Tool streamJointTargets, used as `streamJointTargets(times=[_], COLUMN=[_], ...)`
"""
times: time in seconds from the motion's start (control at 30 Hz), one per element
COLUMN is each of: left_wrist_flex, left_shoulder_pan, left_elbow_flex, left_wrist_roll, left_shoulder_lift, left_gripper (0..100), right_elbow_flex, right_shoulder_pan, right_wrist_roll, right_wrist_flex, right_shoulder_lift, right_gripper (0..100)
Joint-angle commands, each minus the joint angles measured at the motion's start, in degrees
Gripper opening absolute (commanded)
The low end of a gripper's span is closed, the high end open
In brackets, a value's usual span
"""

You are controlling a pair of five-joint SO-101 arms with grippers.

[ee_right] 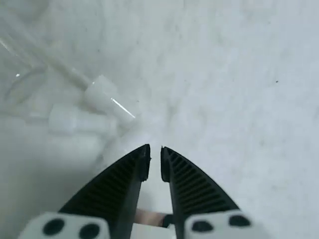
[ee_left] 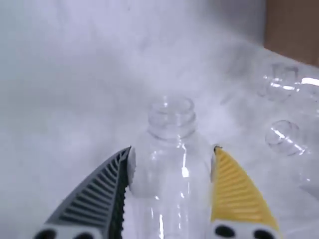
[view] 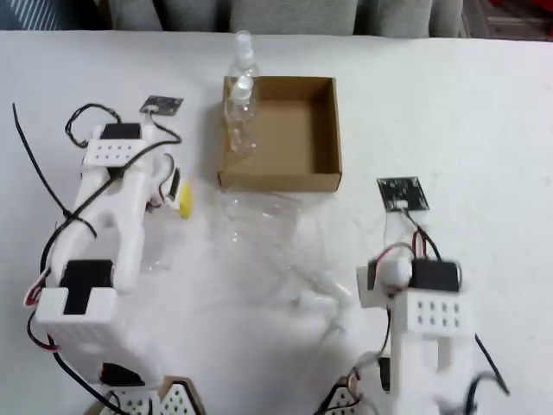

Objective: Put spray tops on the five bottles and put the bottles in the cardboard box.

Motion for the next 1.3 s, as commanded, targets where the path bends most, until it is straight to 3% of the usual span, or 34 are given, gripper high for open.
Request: streamJointTargets(times=[0.0,0.13,0.37,0.77,1.07,1.27], left_wrist_flex=[-0.97,-0.97,-3.52,-5.89,-5.89,-5.89], left_shoulder_pan=[0.13,0.13,0.13,0.13,0.04,0.04], left_elbow_flex=[-0.18,-0.18,1.41,3.16,3.43,3.43], left_wrist_roll=[0.62,0.53,0.44,0.35,0.35,0.35], left_shoulder_lift=[-3.91,-3.82,-3.91,-4.26,-4.26,-4.00], left_gripper=[2,2,2,2,2,2], right_elbow_flex=[-5.27,-8.18,-6.68,1.32,1.41,0.88], right_shoulder_pan=[-0.84,-0.92,-1.54,-9.54,-9.54,-11.21], right_wrist_roll=[0.26,3.69,17.14,17.23,1.23,-7.74], right_wrist_flex=[1.10,2.42,1.63,-11.30,-29.76,-26.07], right_shoulder_lift=[14.73,24.48,25.10,25.63,25.63,24.04], right_gripper=[1.5,1.5,1.8,1.8,1.8,1.8])
